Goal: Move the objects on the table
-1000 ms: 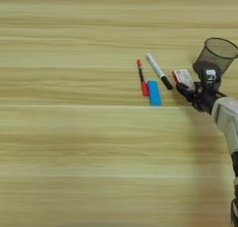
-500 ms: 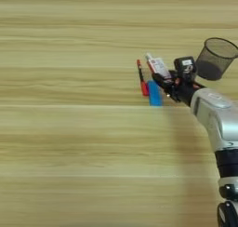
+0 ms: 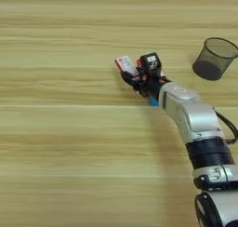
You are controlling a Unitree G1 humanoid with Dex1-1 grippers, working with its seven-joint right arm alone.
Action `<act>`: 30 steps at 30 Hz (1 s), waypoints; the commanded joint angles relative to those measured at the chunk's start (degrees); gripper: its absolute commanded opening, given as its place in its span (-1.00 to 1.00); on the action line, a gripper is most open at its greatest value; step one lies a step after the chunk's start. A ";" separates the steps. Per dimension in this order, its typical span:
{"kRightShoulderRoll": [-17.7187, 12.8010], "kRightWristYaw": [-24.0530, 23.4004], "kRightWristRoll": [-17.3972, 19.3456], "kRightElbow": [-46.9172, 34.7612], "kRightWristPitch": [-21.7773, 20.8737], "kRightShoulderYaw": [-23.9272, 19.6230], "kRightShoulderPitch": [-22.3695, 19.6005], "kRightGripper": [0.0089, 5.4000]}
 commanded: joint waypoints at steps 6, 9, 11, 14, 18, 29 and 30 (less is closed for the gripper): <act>1.09 0.39 -2.48 5.38 -4.40 2.71 -5.13 -0.22; 1.15 0.07 -3.19 8.61 -5.04 2.61 -5.85 -0.22; 1.12 -0.03 -3.47 10.24 -5.42 2.47 -6.28 -0.23; 1.14 -0.18 -3.78 12.49 -5.83 2.20 -6.95 -0.23; 1.10 -0.47 -4.52 14.06 -6.12 2.58 -7.27 -0.23; 0.96 -0.66 -5.10 15.98 -5.34 2.91 -7.79 -0.01; 0.93 -0.62 -5.12 16.01 -5.39 2.84 -7.81 0.00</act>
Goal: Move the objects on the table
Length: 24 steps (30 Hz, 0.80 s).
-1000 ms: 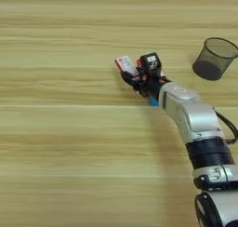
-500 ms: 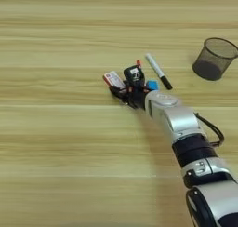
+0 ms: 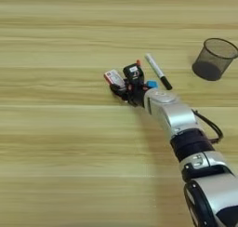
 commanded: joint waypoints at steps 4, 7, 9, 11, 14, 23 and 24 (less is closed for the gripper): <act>-1.09 -0.72 -0.82 -0.54 -0.14 -0.48 -2.65 0.18; -1.15 -0.80 -0.64 -1.31 -0.78 -0.95 -2.48 0.33; -1.14 -0.49 -0.23 -2.53 -1.14 -1.36 -2.17 0.40; -1.14 -0.14 0.04 -3.97 -1.45 -1.63 -1.74 0.51; -1.22 -0.24 0.00 -5.68 -1.92 -1.97 -1.24 0.61; -1.91 -2.23 1.39 -11.13 -3.35 -6.17 -1.08 0.97; -1.98 -2.37 1.61 -11.84 -3.38 -6.70 -1.08 0.99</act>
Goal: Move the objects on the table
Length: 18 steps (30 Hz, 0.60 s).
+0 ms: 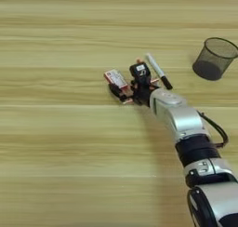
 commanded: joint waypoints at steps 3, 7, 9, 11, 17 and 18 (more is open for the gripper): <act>-1.82 -1.95 1.62 -7.09 -2.65 -3.70 -3.87 0.99; -2.25 -2.20 2.10 -9.99 -2.27 -5.16 -3.64 0.99; -2.74 -2.42 2.50 -11.28 -2.09 -6.14 -3.70 0.99; -3.50 -2.68 3.01 -12.06 -2.02 -7.47 -4.09 0.99; -8.11 -4.03 4.67 -8.93 -3.14 -13.25 -8.13 0.99; -9.01 -4.32 4.97 -7.87 -3.54 -14.27 -8.97 0.99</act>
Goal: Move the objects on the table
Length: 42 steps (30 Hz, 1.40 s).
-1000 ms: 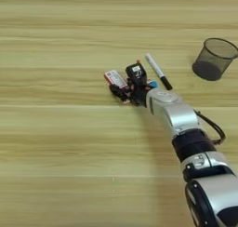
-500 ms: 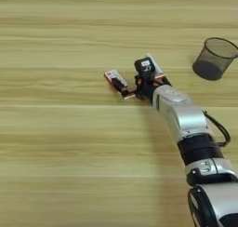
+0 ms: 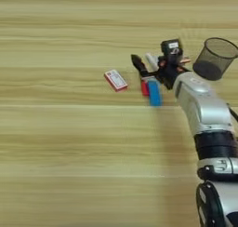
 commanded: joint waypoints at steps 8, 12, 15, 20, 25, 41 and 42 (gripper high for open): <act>-10.78 -2.21 3.21 10.98 -7.60 -9.45 -13.16 0.99; -14.81 -1.72 2.94 20.23 -10.92 -10.53 -17.06 0.99; -17.59 -1.44 2.47 28.38 -13.37 -10.65 -20.75 0.99; -21.26 -0.21 1.89 40.21 -16.10 -9.96 -26.45 0.85; -22.72 1.21 2.26 47.60 -17.12 -10.19 -29.86 0.67; -22.31 5.99 2.52 52.22 -14.38 -8.62 -31.75 -0.02; -22.24 6.55 2.62 52.41 -13.75 -8.58 -31.83 -0.07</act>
